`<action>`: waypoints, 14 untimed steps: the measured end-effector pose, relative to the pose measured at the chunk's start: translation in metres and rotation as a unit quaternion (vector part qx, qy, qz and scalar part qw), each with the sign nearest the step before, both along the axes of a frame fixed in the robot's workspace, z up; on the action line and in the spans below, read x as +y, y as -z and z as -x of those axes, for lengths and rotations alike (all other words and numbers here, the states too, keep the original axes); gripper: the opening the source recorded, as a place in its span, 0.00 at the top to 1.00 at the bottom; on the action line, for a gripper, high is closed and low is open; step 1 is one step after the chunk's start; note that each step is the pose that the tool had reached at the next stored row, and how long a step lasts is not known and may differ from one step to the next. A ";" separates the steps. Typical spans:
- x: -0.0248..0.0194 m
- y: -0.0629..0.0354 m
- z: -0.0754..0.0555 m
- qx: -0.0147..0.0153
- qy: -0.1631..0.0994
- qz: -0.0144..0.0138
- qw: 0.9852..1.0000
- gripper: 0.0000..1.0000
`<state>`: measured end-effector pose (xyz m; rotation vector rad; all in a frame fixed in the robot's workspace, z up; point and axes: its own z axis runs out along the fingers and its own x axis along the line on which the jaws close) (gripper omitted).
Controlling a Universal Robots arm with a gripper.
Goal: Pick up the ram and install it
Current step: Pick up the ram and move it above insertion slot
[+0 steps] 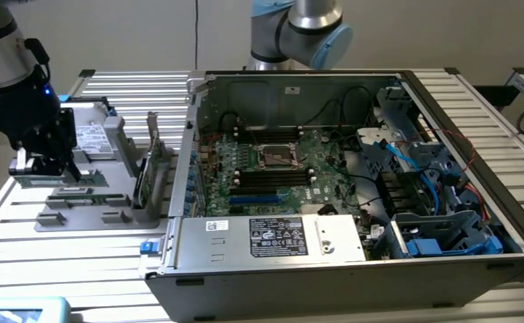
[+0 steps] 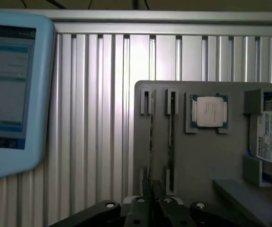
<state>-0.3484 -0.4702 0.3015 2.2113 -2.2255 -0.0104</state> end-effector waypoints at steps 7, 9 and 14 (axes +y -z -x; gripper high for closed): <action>-0.0018 -0.0319 -0.025 0.000 0.000 0.000 1.000 0.87; -0.0022 -0.0410 -0.032 0.000 0.000 0.000 1.000 0.87; -0.0038 -0.0638 -0.050 0.000 0.000 0.000 1.000 0.87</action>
